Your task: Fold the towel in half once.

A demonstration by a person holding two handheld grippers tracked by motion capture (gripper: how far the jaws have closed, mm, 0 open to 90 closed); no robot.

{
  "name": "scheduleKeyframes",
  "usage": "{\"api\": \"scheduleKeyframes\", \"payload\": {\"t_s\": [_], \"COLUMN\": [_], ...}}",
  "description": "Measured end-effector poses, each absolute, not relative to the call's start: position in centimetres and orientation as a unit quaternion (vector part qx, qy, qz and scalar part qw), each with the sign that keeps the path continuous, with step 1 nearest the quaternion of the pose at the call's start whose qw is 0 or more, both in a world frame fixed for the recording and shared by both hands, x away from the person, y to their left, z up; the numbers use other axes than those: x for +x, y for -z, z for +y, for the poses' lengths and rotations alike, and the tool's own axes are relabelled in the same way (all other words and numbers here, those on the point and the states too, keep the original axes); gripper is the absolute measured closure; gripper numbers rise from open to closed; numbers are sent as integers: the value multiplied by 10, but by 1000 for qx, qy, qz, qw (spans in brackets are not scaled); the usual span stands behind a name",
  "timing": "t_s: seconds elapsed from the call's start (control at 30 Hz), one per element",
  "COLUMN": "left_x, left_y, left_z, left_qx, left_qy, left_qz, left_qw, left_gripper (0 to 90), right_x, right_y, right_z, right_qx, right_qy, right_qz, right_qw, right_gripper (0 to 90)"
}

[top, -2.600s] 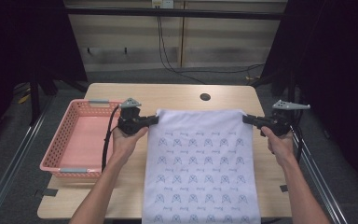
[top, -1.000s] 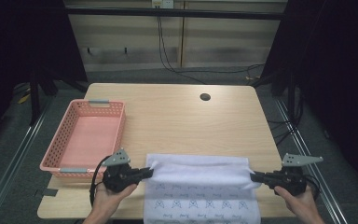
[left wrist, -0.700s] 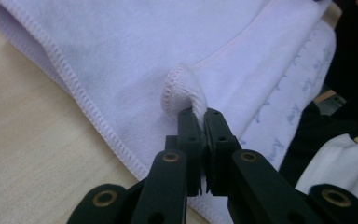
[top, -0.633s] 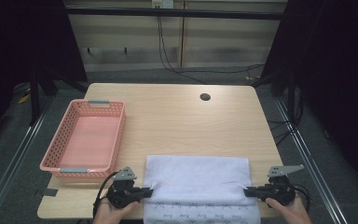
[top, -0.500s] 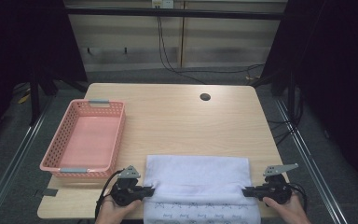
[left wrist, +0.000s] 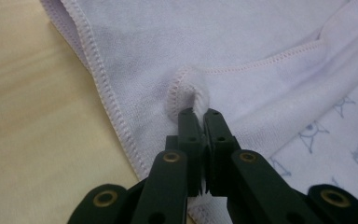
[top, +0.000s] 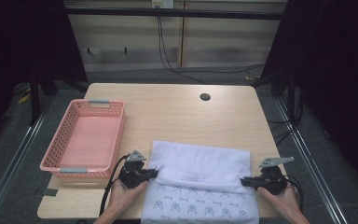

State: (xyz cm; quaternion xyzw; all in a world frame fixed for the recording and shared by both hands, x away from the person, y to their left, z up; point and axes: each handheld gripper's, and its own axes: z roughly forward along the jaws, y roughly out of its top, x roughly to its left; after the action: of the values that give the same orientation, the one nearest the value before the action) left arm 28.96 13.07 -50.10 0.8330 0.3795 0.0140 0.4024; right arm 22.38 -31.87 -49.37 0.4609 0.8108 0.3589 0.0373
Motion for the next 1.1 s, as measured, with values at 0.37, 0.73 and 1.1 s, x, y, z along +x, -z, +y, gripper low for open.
{"api": "scheduleKeyframes", "payload": {"t_s": [0.37, 0.73, 1.1], "left_x": [344, 390, 427], "left_y": [505, 505, 504], "left_z": [118, 111, 104], "left_qx": [813, 797, 798], "left_qy": [-45, -64, -86], "left_qz": [407, 447, 458], "left_qw": [413, 401, 383], "left_gripper": [873, 872, 872], "right_x": [278, 339, 386], "right_y": [499, 501, 504], "right_z": [-328, -326, -326], "right_qx": [488, 503, 516], "right_qy": [-372, -367, -373], "right_qz": [787, 778, 765], "right_qw": [63, 89, 100], "right_gripper": [874, 874, 874]}}
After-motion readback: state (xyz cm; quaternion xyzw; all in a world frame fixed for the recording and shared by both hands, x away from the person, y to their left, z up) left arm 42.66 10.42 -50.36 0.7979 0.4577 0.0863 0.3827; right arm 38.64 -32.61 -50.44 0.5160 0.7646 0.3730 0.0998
